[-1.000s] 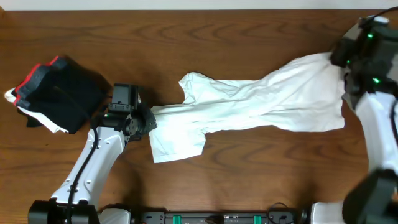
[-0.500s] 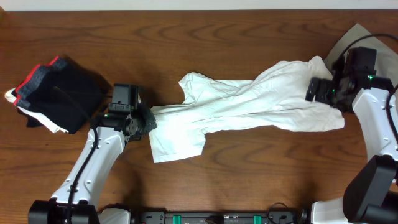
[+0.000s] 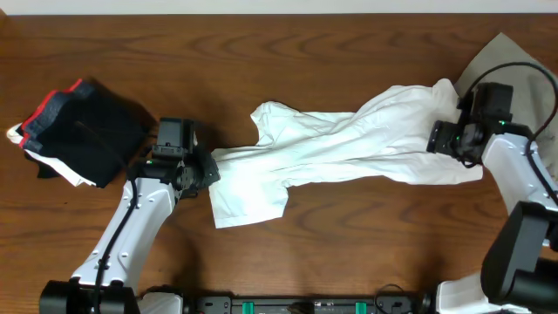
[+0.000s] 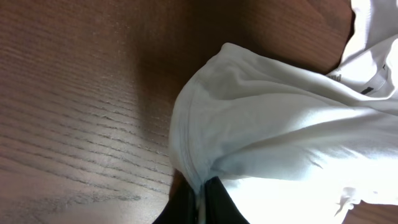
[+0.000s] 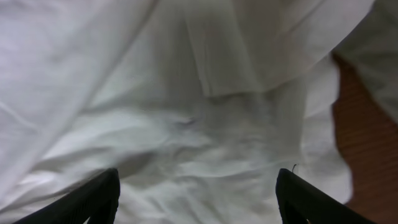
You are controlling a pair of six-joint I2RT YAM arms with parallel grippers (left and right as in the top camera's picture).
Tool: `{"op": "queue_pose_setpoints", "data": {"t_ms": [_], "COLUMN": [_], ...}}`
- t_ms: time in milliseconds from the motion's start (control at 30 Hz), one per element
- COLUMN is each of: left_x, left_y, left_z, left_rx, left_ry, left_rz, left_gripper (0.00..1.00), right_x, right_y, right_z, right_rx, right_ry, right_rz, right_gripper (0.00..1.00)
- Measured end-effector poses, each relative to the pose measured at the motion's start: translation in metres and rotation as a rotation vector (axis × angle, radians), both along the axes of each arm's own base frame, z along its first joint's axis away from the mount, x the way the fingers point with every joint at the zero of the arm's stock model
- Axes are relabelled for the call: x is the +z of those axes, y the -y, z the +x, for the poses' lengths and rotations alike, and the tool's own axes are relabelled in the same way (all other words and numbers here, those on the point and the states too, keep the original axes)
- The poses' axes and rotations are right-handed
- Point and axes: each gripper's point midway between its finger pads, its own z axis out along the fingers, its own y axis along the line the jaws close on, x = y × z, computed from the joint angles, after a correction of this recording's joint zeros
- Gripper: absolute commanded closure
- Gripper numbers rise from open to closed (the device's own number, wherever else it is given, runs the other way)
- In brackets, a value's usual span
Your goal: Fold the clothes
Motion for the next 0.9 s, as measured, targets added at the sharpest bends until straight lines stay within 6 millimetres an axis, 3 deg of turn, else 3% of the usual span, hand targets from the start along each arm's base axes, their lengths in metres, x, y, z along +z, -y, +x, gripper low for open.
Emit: {"op": "queue_pose_setpoints", "data": {"t_ms": [167,233,300,400,433,567,700,800,900], "left_x": [0.000,0.000,0.000,0.000,0.000,0.000,0.000,0.000,0.000], "left_y": [0.000,0.000,0.000,0.000,0.000,0.000,0.000,0.000,0.000], "left_z": [0.000,0.000,0.000,0.000,0.000,0.000,0.000,0.000,0.000], "left_rx": [0.000,0.000,0.000,0.000,0.000,0.000,0.000,0.000,0.000], "left_ry": [-0.001,0.000,0.000,-0.001,0.000,0.000,0.000,0.000,0.001], "left_rz": [0.000,0.000,0.000,0.000,0.000,0.000,0.000,0.000,0.000], "left_gripper": [0.94,0.94,0.94,0.94,0.94,0.94,0.94,0.94,0.94], "right_x": [-0.028,-0.038,-0.047,-0.048,-0.048,-0.048,-0.040,-0.015,0.019], "right_y": [-0.001,-0.001,0.000,0.002,0.002,-0.002,-0.015,-0.023,-0.023], "right_z": [-0.007,-0.008,-0.009,-0.009,-0.010,-0.024,-0.070,-0.101,-0.095], "right_rx": [-0.001,0.000,-0.001,-0.003,0.000,-0.005,-0.005,-0.003,-0.002], "right_ry": [-0.070,-0.092,-0.111,-0.115,-0.119,-0.182,-0.355,-0.452,-0.380], "right_rz": [0.013,0.017,0.014,0.002,-0.001,0.023,0.077,0.108,0.099], "right_gripper": [0.22,0.29,0.49,0.90,0.99,0.99,0.99,0.99,0.95]}}
